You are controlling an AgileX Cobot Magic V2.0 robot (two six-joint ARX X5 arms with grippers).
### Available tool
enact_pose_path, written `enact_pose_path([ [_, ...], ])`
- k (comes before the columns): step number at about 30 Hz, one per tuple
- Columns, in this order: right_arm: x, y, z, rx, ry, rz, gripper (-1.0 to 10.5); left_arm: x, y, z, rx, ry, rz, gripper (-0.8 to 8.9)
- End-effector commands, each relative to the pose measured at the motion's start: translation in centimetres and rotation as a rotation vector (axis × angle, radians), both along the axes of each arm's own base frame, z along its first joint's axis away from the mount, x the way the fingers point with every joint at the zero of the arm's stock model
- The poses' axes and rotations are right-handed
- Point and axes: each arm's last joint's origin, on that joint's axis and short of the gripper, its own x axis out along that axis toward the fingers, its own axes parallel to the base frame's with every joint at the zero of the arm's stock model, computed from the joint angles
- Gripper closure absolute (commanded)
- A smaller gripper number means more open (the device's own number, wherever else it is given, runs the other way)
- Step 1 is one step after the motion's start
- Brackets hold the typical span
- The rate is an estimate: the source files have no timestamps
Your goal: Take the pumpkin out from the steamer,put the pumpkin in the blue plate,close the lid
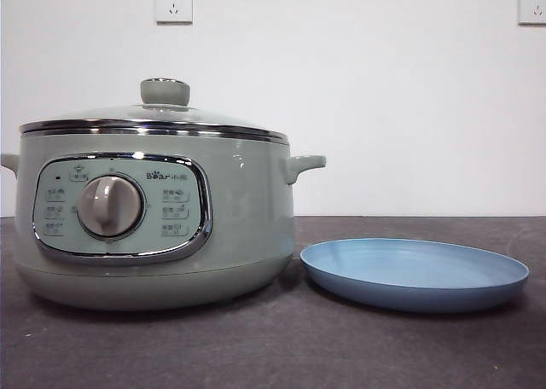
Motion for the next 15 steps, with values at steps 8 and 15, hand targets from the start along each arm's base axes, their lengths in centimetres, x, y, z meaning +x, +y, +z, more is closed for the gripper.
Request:
enact_pose_path([
  [8, 0.05, 0.13, -0.4, 0.278, 0.041, -0.006, 9.5, -0.11, -0.54, -0.41, -0.312, 0.096, -0.137, 8.16],
  [15, -0.22, 0.52, 0.01, 0.304, 0.084, 0.127, 9.6, -0.25, -0.63, 0.28, -0.327, 0.086, -0.173, 8.22],
])
